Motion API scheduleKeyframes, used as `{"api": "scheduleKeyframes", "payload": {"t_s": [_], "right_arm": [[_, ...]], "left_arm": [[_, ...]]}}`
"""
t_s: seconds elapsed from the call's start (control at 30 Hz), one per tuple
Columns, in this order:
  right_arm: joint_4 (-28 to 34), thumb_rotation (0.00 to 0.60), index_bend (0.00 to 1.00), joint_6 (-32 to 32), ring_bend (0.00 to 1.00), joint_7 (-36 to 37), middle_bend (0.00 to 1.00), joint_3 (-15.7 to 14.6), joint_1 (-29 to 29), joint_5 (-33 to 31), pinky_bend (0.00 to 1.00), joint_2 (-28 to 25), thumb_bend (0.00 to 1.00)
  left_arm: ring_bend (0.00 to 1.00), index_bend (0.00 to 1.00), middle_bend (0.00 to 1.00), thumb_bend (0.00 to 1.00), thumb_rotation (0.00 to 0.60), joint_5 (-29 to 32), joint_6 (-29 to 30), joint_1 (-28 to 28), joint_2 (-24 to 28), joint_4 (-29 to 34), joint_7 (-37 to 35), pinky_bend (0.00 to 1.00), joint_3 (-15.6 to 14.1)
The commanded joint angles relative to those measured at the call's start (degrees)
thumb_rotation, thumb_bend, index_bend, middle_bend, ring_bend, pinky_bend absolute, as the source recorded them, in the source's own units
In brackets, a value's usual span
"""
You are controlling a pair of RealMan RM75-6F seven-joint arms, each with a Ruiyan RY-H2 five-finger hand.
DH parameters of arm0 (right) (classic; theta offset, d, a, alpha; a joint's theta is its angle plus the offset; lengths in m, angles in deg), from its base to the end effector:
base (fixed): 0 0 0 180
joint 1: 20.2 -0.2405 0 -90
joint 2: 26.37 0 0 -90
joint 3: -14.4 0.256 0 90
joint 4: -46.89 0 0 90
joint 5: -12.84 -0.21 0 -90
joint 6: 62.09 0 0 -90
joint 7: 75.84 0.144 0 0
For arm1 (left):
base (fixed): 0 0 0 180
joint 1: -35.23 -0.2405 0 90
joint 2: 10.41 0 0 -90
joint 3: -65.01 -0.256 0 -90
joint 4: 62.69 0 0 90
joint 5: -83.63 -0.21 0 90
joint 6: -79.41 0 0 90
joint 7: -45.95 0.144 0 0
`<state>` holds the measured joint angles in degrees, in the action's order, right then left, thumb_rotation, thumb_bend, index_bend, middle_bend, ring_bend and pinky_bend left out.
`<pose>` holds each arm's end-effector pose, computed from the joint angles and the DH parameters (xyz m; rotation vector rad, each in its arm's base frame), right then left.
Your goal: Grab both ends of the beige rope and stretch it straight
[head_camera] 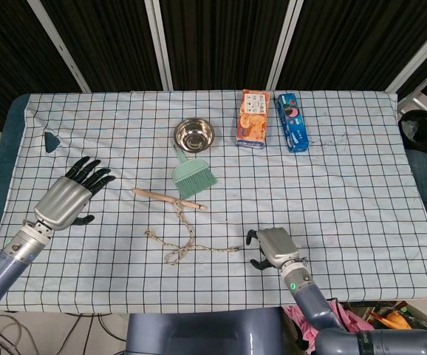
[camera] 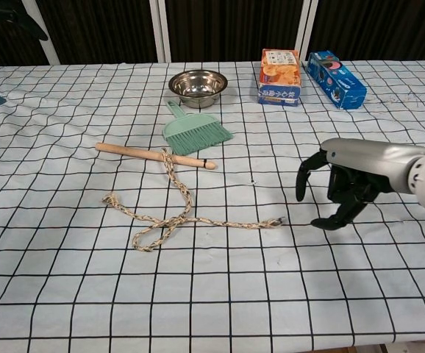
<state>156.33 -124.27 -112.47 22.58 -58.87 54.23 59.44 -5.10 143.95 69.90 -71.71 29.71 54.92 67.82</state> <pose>-0.1354 -0.2685 -0.0184 1.8157 -1.2982 0.7397 -0.2018 0.3136 0.1268 -1.9513 -0.5193 -0.8775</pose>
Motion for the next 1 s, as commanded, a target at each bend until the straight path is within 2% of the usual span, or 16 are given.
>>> {"api": "scheduleKeyframes", "payload": {"t_s": [0.03,0.37,1.0], "right_arm": [[-2.07,0.6,0.41,-0.91,1.0,-1.04,1.0,0.59,-1.35,-0.74,1.0,2.5,0.24],[-6.3,0.6,0.43,-2.17,1.0,-2.12,1.0,1.16,-3.37,-1.53,1.0,7.81,0.24],[-11.9,0.6,0.48,-2.8,1.0,-3.46,1.0,0.66,-5.0,-3.51,1.0,12.82,0.25]], "left_arm": [[0.03,0.16,0.13,0.09,0.6,0.11,-0.04,0.07,-0.15,0.12,0.12,0.02,0.21],[0.03,0.16,0.13,0.09,0.6,1.06,-0.88,0.12,-0.65,-0.26,0.63,0.02,0.54],[0.03,0.16,0.13,0.12,0.6,1.21,-1.5,0.25,-1.24,-0.67,0.99,0.02,0.79]]}}
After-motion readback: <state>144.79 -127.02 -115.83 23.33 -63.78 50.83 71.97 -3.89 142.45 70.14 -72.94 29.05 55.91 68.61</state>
